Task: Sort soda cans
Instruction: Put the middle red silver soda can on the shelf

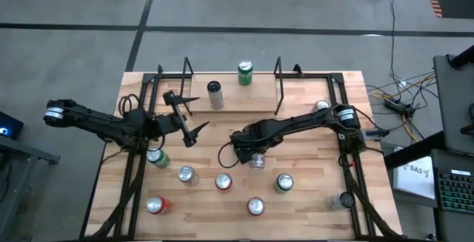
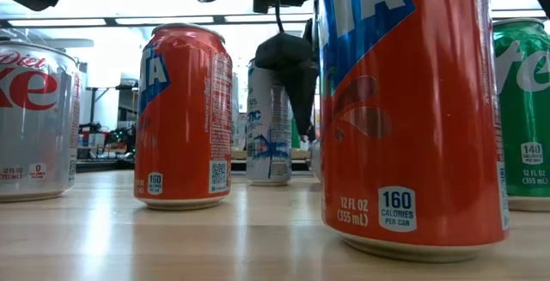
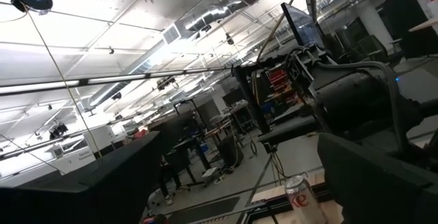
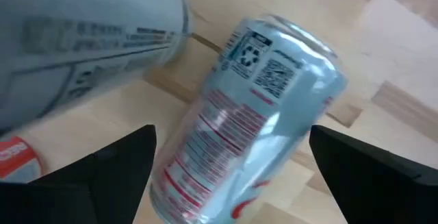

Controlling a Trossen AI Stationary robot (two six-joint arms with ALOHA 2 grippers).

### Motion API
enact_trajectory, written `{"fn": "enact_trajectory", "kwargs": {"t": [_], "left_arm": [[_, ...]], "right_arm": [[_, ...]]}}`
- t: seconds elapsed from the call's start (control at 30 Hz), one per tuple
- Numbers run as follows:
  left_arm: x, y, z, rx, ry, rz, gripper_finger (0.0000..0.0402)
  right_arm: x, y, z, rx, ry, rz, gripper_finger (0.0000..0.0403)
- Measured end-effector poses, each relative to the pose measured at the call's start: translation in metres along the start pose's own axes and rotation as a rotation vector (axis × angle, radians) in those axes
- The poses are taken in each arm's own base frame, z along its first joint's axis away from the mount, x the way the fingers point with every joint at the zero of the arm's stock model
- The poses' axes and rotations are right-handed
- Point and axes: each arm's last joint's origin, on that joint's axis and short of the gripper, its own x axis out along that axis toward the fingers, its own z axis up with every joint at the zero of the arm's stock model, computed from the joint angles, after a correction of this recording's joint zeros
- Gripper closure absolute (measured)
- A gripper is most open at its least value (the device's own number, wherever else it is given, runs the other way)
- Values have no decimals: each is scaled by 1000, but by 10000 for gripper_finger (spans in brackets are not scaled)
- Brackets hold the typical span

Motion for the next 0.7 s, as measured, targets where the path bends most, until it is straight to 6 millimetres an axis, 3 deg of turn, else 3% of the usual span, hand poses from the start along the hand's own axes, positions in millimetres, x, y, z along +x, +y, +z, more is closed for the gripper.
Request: {"fn": "enact_trajectory", "kwargs": {"t": [0.7], "left_arm": [[1, 0, -1, 3, 5, 1, 27]], "right_arm": [[16, -4, -9, -41, -49, -51, 29]]}}
